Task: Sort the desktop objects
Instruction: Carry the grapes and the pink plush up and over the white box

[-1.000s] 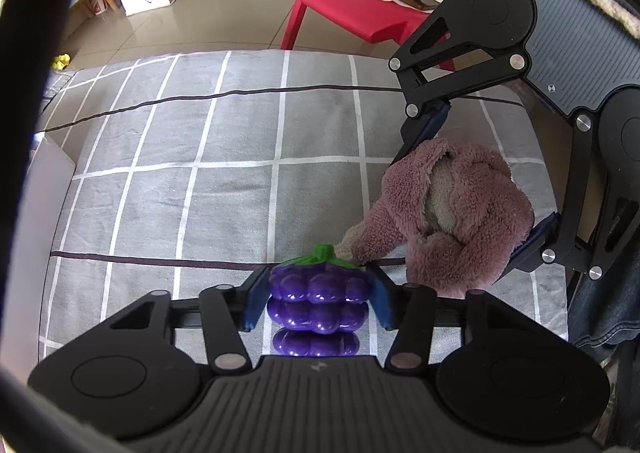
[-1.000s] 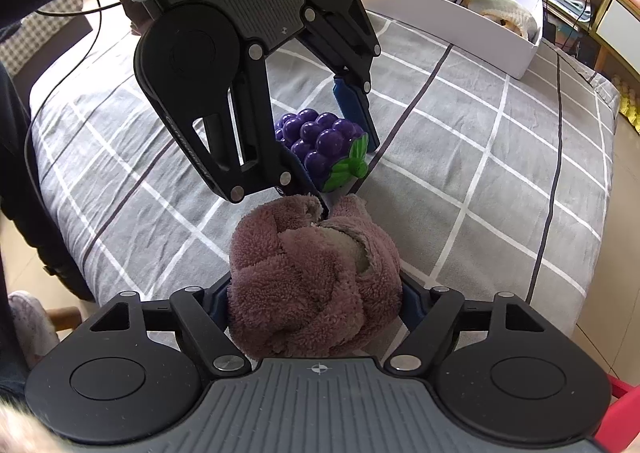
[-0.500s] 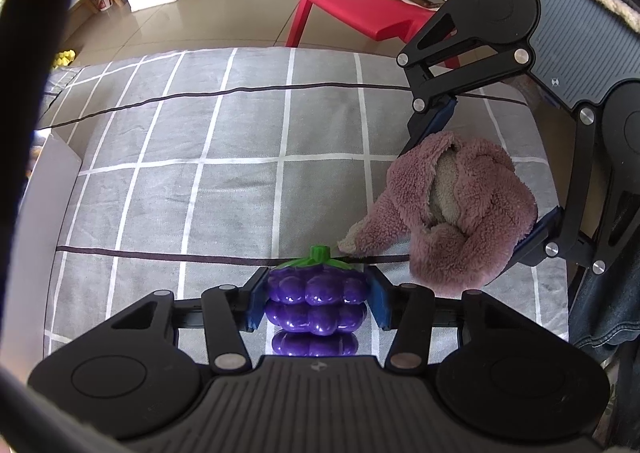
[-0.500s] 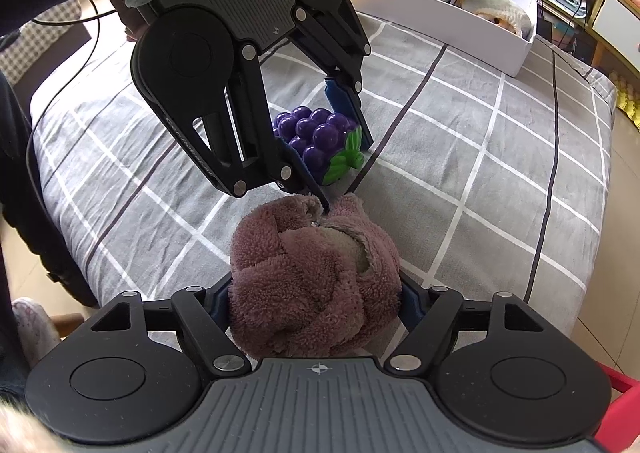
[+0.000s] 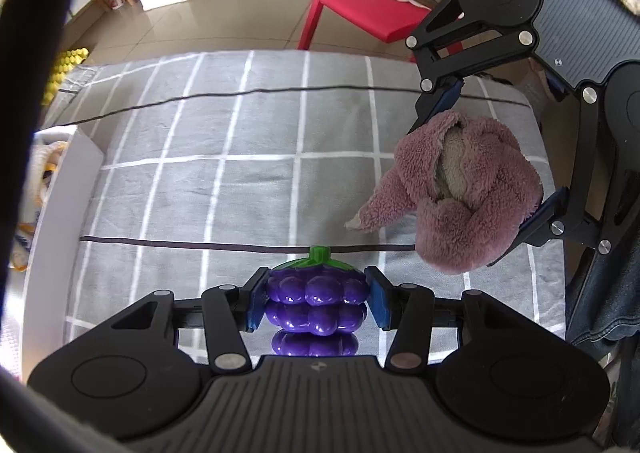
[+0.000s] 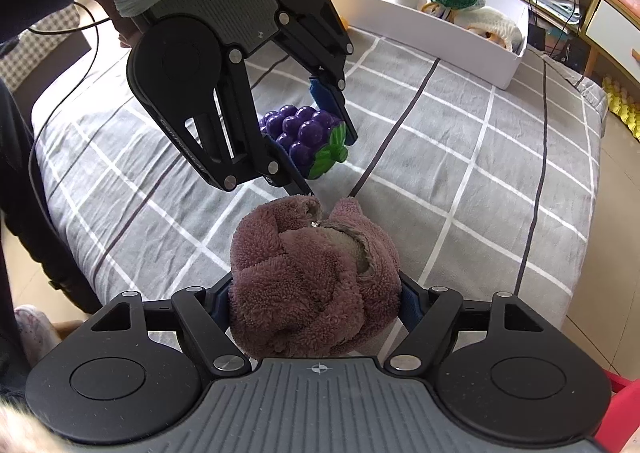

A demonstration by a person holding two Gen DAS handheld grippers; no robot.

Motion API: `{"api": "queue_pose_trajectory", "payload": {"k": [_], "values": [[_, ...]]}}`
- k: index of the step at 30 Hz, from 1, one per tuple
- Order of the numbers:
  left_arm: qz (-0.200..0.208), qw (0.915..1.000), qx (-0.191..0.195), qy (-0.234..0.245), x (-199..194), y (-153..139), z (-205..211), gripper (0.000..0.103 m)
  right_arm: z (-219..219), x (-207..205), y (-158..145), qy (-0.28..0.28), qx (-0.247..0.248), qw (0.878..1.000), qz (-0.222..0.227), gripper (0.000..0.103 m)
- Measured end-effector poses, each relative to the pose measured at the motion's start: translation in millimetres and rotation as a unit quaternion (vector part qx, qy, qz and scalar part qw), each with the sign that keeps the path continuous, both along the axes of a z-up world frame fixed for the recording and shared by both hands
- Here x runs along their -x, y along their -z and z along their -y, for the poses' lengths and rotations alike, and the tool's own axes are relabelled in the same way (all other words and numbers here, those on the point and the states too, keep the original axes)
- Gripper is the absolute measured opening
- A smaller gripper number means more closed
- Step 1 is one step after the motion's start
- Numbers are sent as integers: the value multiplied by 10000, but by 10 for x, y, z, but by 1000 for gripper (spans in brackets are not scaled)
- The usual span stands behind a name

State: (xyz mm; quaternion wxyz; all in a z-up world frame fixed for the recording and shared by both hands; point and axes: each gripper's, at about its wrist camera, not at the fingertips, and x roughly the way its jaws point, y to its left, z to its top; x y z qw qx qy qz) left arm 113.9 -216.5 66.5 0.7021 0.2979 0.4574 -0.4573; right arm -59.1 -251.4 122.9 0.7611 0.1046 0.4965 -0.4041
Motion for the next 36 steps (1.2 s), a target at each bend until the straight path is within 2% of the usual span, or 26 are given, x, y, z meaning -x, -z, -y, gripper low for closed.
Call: {"api": "queue_pose_trajectory", "payload": {"k": [8, 17, 25, 36], "values": [[165, 9995, -1, -283, -88, -316, -189, 46, 31, -100, -256, 5, 200, 9997, -119, 79], [376, 9968, 64, -701, -260, -646, -378, 47, 176, -268, -707, 1, 582, 9981, -189, 79], [491, 9931, 62, -1063, -464, -809, -506, 47, 398, -305, -1023, 150, 817, 9964, -176, 79], [549, 9789, 90, -1965, -912, -942, -830, 47, 1024, -363, -1394, 514, 1069, 9927, -216, 79]]}}
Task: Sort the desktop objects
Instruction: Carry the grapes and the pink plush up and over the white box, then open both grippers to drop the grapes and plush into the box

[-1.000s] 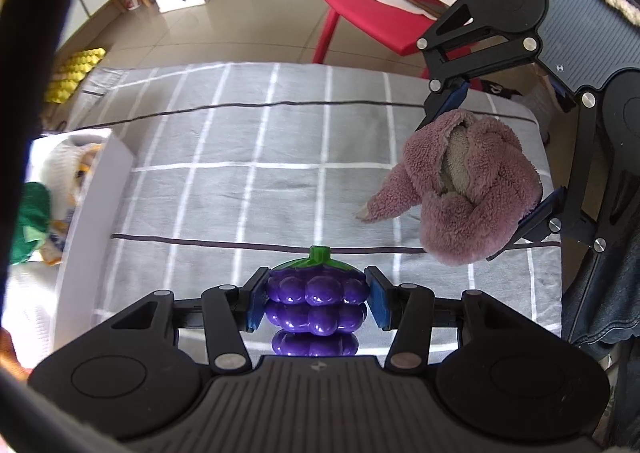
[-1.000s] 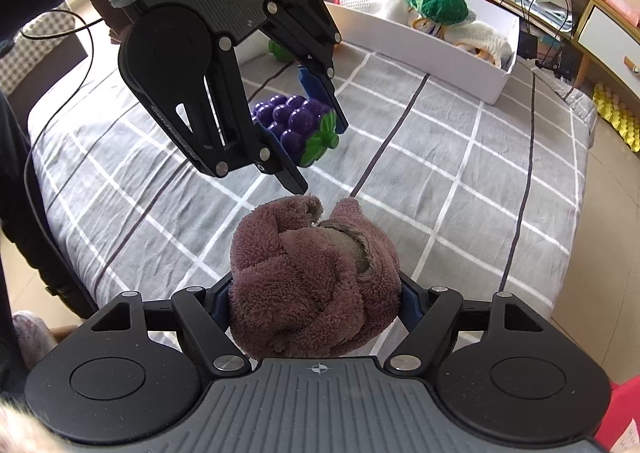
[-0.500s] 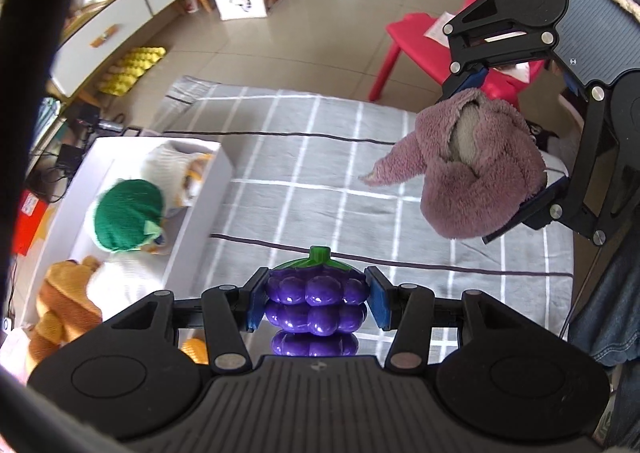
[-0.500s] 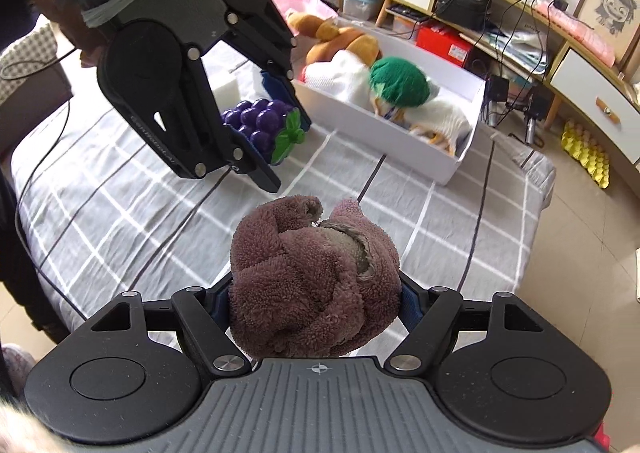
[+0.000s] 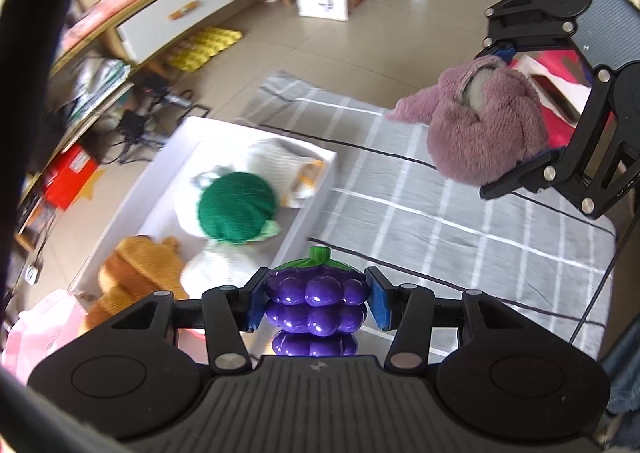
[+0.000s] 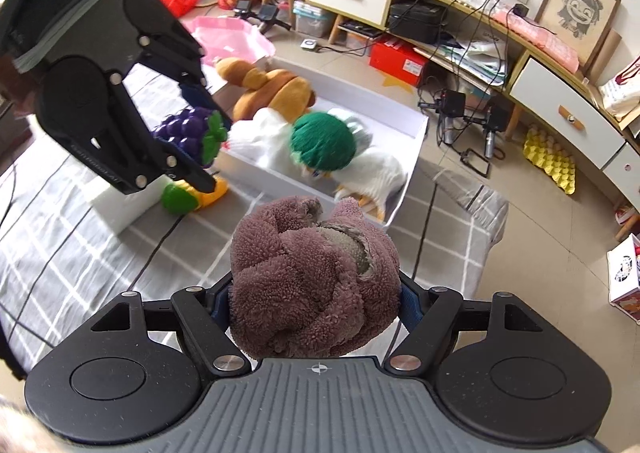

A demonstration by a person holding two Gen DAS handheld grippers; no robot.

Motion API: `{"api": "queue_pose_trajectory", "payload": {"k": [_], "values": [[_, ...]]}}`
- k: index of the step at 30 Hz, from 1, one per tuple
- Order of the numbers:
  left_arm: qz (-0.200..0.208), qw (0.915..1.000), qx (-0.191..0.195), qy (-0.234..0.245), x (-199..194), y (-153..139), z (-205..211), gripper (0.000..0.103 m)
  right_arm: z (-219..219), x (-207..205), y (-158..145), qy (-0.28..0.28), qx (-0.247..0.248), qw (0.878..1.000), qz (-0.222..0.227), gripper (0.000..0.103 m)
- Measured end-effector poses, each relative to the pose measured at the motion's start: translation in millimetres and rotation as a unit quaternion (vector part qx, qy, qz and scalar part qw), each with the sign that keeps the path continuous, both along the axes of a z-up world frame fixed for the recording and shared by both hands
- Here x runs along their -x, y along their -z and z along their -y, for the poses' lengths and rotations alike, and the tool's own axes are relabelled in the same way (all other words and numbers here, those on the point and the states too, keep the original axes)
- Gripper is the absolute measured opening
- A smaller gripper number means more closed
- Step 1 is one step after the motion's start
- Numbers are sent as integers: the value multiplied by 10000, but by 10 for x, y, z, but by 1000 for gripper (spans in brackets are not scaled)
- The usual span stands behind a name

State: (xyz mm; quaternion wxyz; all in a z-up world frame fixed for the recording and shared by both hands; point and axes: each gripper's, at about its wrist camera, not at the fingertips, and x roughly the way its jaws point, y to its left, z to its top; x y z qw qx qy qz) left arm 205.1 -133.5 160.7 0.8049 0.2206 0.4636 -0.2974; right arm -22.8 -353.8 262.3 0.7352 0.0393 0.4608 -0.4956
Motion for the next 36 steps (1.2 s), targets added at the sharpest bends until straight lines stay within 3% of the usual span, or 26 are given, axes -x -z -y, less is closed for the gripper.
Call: {"api": "queue_pose_trajectory", "payload": {"k": [9, 21, 33, 36], "values": [[23, 9978, 119, -653, -428, 4, -283, 47, 669, -172, -115, 255, 98, 9996, -13, 79], [-68, 9877, 141, -1555, -1022, 315, -635, 47, 1677, -482, 87, 470, 40, 9986, -258, 80], [-313, 9834, 348, -1756, -1381, 519, -640, 47, 2285, -638, 299, 602, -76, 9972, -442, 80], [-329, 9849, 374, -1657, -1401, 528, -563, 50, 2363, -630, 330, 687, -82, 9964, -482, 85]]}}
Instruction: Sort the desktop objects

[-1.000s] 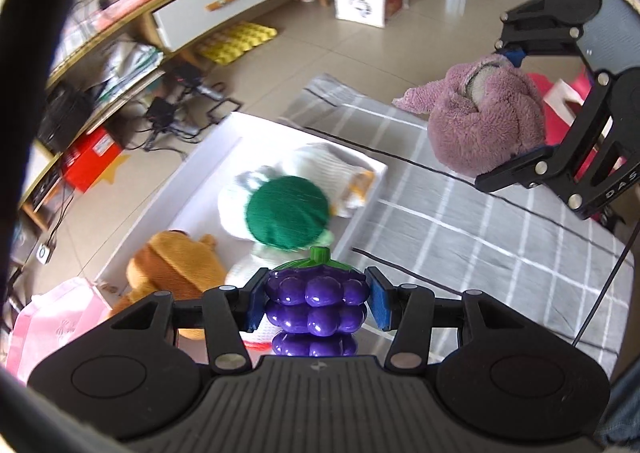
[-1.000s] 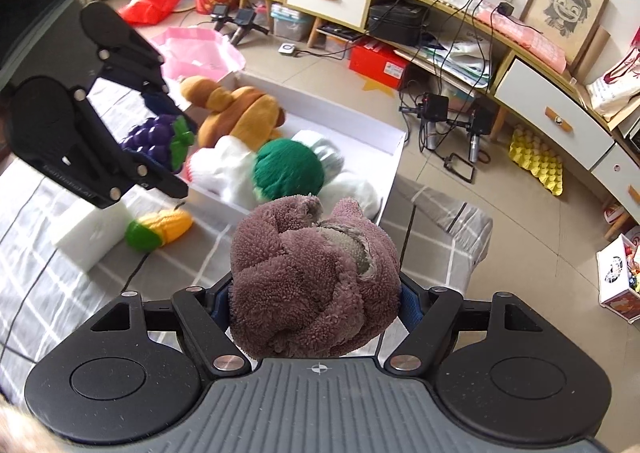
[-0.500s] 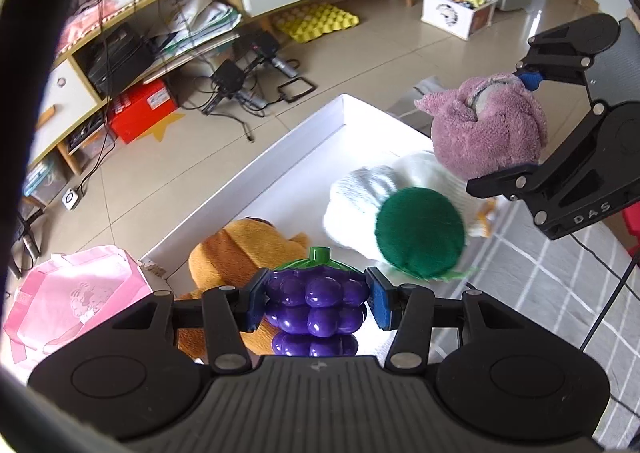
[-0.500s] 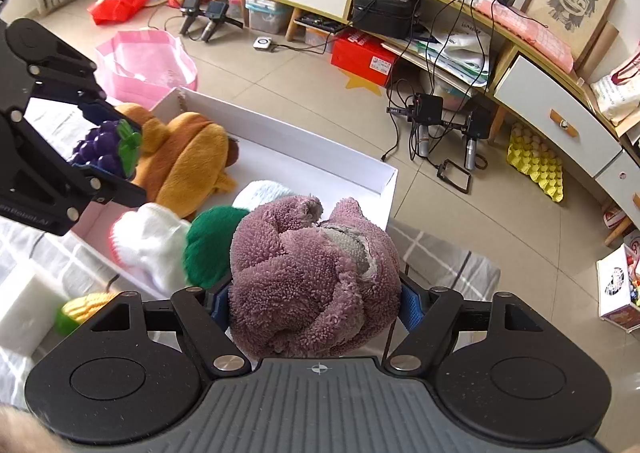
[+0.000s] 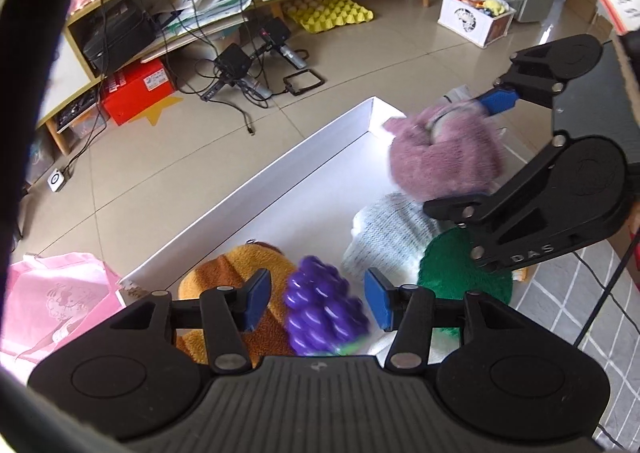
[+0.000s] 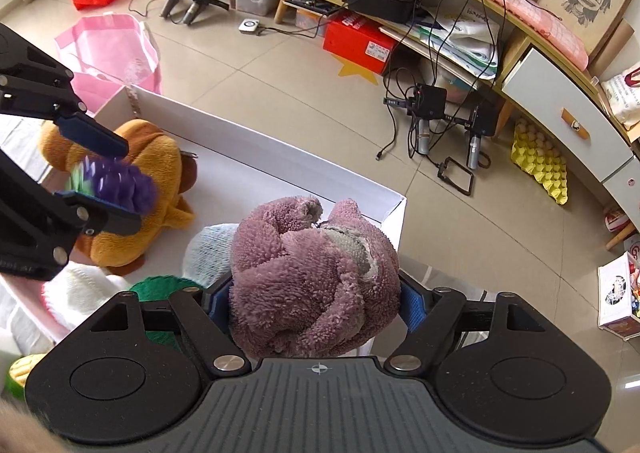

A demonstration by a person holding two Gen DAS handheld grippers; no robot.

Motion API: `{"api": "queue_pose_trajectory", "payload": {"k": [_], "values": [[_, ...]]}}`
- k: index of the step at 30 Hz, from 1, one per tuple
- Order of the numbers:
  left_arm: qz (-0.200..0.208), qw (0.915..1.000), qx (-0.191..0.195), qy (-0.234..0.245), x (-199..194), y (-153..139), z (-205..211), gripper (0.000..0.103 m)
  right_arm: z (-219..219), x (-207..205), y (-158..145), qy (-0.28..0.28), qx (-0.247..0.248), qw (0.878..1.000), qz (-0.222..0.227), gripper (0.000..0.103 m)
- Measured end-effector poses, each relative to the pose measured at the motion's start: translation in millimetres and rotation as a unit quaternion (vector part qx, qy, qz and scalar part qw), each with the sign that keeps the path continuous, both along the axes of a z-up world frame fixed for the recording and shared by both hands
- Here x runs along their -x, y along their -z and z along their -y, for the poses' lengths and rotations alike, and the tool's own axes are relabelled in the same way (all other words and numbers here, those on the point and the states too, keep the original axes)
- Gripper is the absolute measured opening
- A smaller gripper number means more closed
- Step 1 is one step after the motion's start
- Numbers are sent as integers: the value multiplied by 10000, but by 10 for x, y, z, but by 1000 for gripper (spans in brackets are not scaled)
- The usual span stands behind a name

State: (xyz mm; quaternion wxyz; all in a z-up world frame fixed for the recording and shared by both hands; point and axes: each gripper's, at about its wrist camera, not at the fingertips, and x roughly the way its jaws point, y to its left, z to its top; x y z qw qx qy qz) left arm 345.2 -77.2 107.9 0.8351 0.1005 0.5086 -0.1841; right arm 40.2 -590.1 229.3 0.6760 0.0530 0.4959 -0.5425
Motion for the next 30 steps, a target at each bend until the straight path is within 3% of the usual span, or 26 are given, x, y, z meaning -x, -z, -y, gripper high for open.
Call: {"api": "queue_pose_trajectory", "payload": {"k": [2, 3, 4, 11, 20, 25, 30], "values": [[31, 10000, -9, -5, 2, 6, 9, 64, 27, 14, 4, 33, 5, 10000, 9, 98], [62, 10000, -7, -48, 6, 6, -1, 79, 34, 19, -3, 36, 13, 10000, 26, 103], [103, 9999, 11, -98, 16, 0, -22, 82, 36, 27, -15, 51, 38, 10000, 50, 102], [116, 9997, 105, -191, 209, -68, -181, 80, -175, 95, -139, -16, 115, 9995, 283, 102], [171, 9998, 65, 20, 727, -219, -172, 82, -872, 240, -185, -105, 182, 9989, 429, 102], [114, 9999, -12, 112, 1061, -194, -132, 88, -1280, 267, -125, -44, -94, 9975, 695, 102], [-214, 9996, -159, 42, 1283, -26, -83, 95, -1546, 180, 69, 150, -462, 9954, 826, 102]]}}
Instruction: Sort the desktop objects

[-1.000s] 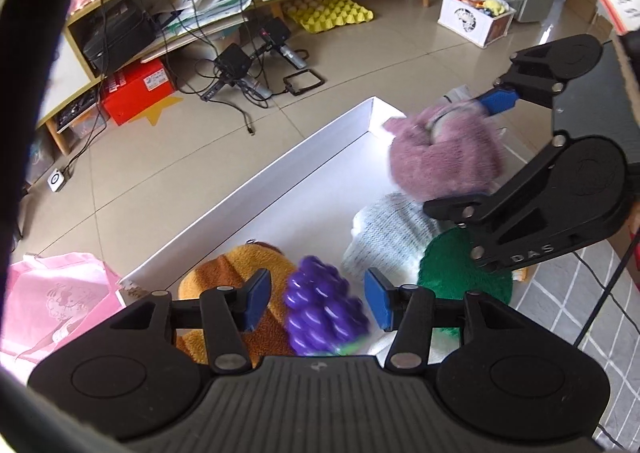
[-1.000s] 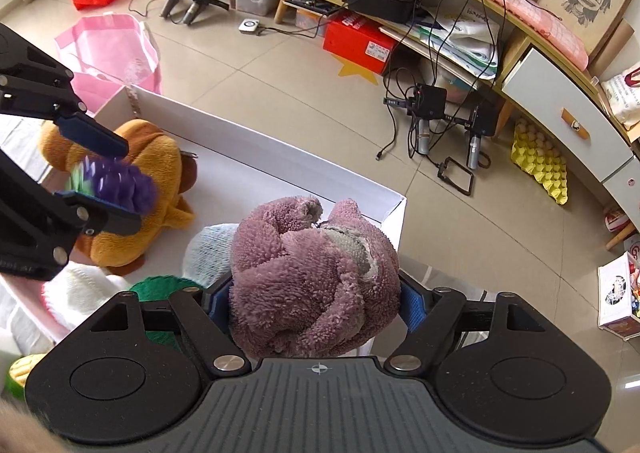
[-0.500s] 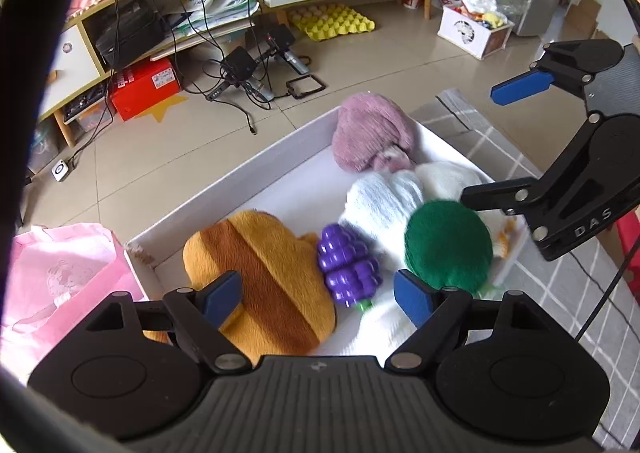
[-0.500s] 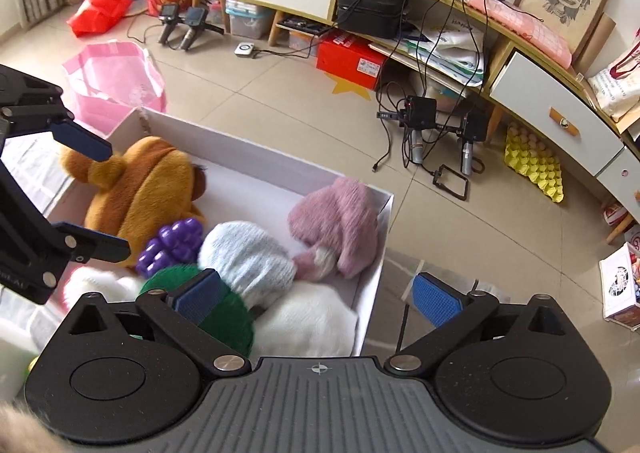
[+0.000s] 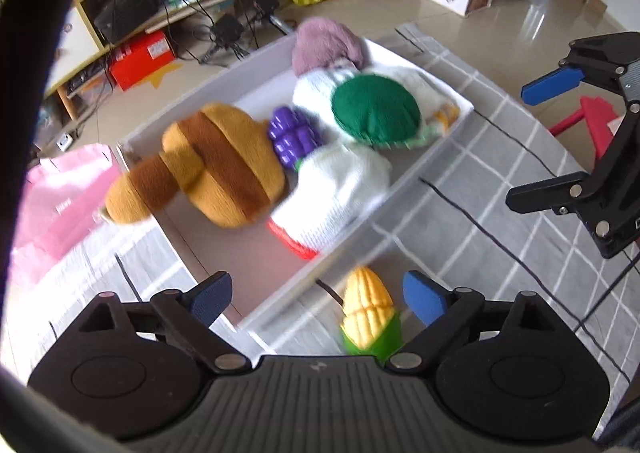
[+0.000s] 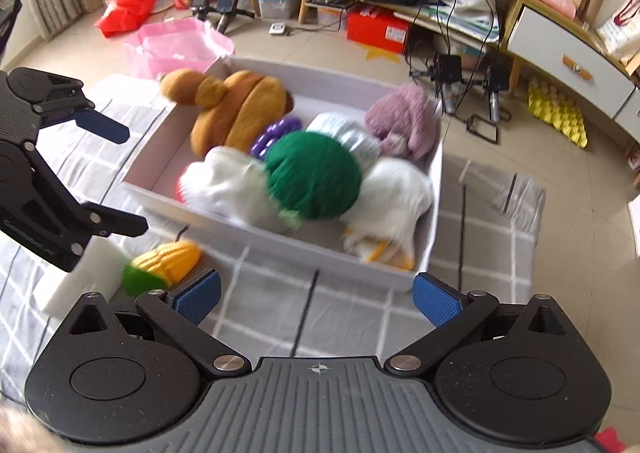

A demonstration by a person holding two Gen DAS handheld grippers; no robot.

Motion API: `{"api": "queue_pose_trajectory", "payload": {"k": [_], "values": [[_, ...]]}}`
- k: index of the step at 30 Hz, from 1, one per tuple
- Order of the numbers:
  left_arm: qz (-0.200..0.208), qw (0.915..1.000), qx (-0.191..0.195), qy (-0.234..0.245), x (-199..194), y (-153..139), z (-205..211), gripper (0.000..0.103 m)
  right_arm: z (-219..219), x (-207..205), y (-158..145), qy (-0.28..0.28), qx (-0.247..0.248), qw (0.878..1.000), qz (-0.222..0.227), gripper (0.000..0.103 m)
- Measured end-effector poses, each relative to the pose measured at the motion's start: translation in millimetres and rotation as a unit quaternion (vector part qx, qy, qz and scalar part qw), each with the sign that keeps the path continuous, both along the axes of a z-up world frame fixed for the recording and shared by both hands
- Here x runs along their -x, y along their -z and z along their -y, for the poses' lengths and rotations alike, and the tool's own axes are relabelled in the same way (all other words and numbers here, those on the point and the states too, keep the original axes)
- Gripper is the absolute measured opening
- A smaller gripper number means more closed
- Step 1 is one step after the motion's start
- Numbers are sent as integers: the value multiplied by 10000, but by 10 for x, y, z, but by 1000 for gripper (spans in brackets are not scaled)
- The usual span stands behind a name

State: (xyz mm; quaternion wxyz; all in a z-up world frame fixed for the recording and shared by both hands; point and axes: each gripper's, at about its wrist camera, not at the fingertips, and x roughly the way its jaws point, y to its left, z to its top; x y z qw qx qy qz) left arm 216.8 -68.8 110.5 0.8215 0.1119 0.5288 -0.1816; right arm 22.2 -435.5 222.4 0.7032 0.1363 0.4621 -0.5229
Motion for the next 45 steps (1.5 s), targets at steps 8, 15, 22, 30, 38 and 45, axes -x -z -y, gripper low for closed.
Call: {"api": "queue_pose_trajectory", "payload": {"k": [8, 15, 22, 30, 38, 45], "values": [[-82, 9998, -146, 130, 162, 222, 278, 101, -295, -64, 166, 101, -126, 9999, -53, 102], [-345, 9990, -258, 88, 126, 491, 441, 102, -401, 5, 162, 149, -102, 9997, -150, 102], [-608, 9979, -202, -91, 99, 702, 394, 101, -364, 97, 196, 247, -117, 9995, -125, 102], [-630, 9978, -176, -47, 148, 726, 368, 102, -332, 218, 339, 388, -204, 9990, -66, 102], [-728, 9973, -56, -55, 254, 761, 315, 102, -351, 230, 405, 469, -205, 9987, -89, 102], [-498, 9983, 314, -18, 501, 442, 271, 102, -542, 330, 400, 713, 90, 9974, 89, 102]]}}
